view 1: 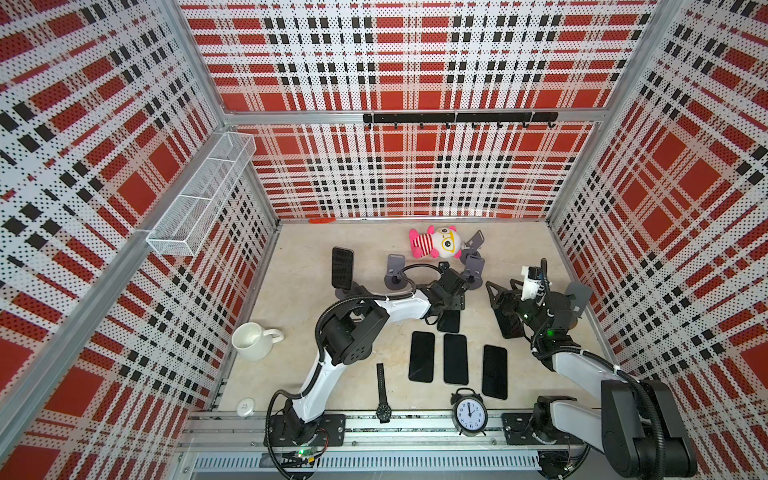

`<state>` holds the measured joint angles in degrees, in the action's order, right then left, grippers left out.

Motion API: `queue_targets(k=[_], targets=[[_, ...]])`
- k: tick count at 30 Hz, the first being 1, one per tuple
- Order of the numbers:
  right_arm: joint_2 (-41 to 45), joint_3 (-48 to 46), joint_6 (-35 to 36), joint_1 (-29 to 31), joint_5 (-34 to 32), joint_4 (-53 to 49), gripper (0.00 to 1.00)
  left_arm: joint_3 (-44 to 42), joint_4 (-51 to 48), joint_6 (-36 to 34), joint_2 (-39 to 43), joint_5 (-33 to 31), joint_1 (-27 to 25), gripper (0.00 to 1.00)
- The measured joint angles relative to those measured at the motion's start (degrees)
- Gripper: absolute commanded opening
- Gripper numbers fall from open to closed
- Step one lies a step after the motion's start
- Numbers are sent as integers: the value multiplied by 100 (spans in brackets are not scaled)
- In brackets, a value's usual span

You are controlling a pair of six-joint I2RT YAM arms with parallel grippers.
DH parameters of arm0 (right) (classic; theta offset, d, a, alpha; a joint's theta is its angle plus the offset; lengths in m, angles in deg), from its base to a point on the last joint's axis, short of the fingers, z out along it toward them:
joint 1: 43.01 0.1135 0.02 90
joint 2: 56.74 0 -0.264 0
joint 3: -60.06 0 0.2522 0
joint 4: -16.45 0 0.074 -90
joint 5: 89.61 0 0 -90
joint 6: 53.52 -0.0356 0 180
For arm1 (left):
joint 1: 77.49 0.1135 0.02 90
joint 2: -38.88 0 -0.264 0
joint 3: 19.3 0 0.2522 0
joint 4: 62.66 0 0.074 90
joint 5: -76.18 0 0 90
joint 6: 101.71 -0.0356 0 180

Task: Remove the phone from the phone stand

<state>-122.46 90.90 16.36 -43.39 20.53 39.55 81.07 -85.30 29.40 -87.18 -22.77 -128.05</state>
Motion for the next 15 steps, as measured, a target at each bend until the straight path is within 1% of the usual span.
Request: queue_targets(k=[3,6,15], targets=[[461,-140,-96,-96,-564,-120,100,0,17,26,0,37,9,63],[664,-221,-142,-131,-811,-127,100,0,33,46,0,74,15,63],[581,-219,-214,-173,-1082,-262,100,0,52,66,0,149,26,64]])
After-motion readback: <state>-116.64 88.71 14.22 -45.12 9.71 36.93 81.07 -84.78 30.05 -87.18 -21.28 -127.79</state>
